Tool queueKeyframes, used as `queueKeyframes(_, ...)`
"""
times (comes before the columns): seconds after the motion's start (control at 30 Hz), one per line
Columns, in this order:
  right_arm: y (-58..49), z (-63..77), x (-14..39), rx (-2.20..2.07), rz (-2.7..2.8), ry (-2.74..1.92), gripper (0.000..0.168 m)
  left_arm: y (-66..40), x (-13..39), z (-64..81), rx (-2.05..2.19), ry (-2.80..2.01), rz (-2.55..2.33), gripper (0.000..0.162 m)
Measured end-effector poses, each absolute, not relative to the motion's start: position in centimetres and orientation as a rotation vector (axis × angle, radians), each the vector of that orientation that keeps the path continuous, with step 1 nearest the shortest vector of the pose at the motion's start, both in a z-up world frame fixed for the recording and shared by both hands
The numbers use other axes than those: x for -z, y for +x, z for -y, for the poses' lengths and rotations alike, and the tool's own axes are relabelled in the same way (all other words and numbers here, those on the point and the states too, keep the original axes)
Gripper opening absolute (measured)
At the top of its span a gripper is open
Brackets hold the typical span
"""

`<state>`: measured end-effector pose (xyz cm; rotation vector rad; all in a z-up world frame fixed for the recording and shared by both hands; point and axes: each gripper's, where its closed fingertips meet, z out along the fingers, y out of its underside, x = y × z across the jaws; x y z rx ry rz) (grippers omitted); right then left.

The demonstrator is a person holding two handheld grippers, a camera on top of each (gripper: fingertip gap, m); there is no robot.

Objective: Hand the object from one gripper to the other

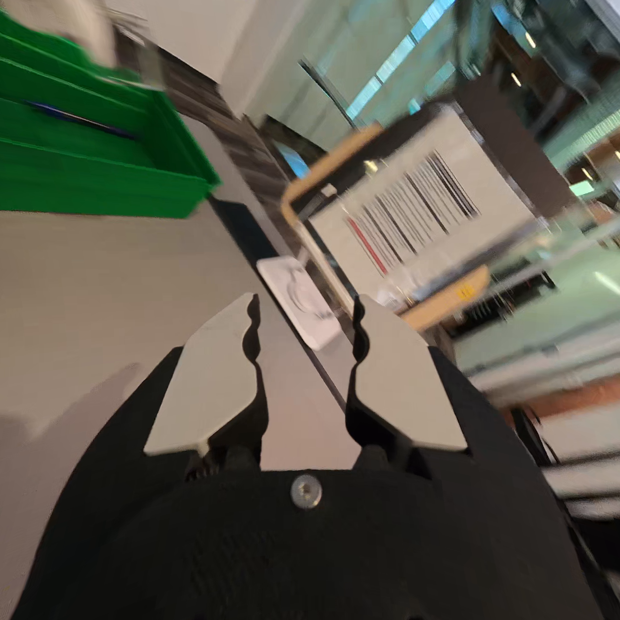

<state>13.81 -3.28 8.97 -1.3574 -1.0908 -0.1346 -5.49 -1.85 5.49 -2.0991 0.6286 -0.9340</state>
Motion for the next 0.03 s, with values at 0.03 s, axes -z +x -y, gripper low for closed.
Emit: queueKeyframes(0.03,12.38,4.31,-8.77,0.077,1.14,-1.31,0.057,-2.7,-7.18,2.95,1.05,-2.0,-0.719,0.047)
